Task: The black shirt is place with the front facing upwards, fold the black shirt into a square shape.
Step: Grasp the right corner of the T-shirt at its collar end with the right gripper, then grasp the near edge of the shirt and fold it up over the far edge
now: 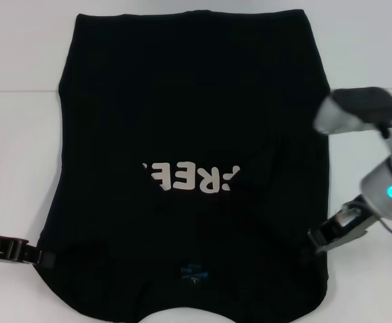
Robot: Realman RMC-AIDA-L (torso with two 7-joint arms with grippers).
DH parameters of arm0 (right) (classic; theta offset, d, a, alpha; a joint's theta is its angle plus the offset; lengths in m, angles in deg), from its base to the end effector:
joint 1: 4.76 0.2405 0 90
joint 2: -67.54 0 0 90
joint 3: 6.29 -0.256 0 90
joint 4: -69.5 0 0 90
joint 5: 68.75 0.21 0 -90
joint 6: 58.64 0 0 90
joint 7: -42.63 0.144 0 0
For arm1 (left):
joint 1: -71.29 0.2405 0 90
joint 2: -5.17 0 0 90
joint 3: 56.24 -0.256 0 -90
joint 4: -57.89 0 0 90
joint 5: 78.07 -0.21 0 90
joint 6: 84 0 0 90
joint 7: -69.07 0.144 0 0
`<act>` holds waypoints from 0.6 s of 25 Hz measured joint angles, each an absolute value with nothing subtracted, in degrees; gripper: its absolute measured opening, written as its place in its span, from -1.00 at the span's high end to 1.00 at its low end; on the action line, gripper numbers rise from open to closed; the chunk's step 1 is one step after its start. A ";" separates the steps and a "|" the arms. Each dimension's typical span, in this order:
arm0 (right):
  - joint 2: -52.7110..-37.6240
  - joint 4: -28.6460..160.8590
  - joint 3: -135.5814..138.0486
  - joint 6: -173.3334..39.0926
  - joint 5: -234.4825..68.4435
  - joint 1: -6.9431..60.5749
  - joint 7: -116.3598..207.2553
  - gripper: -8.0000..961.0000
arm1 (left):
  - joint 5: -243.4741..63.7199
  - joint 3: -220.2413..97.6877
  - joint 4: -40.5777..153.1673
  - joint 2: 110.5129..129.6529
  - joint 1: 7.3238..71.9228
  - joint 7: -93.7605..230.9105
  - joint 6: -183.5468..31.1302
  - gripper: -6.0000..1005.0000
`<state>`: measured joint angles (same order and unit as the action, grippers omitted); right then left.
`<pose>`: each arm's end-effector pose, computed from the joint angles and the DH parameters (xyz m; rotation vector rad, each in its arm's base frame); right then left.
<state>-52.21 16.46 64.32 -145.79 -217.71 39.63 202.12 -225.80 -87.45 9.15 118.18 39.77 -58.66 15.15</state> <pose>0.2050 0.3664 -0.0323 -2.4200 1.5296 -0.5068 -0.3224 0.3112 0.0690 -2.4059 -1.7267 -0.0556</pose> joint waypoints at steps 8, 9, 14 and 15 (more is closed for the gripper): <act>-51.80 14.86 45.46 -149.45 -215.38 33.83 195.49 0.88 | -225.80 -87.32 10.78 117.65 39.23 -58.54 15.23 0.91; -51.68 15.18 43.36 -149.82 -215.06 33.21 194.75 0.88 | -225.81 -87.32 11.24 117.52 39.09 -58.54 15.20 0.91; -51.02 18.46 37.48 -150.54 -214.74 30.24 191.42 0.88 | -225.52 -87.21 12.88 117.41 38.64 -58.52 15.06 0.91; -50.98 18.92 36.54 -150.85 -214.75 29.62 190.11 0.88 | -225.25 -87.18 13.32 117.34 38.58 -58.45 15.21 0.91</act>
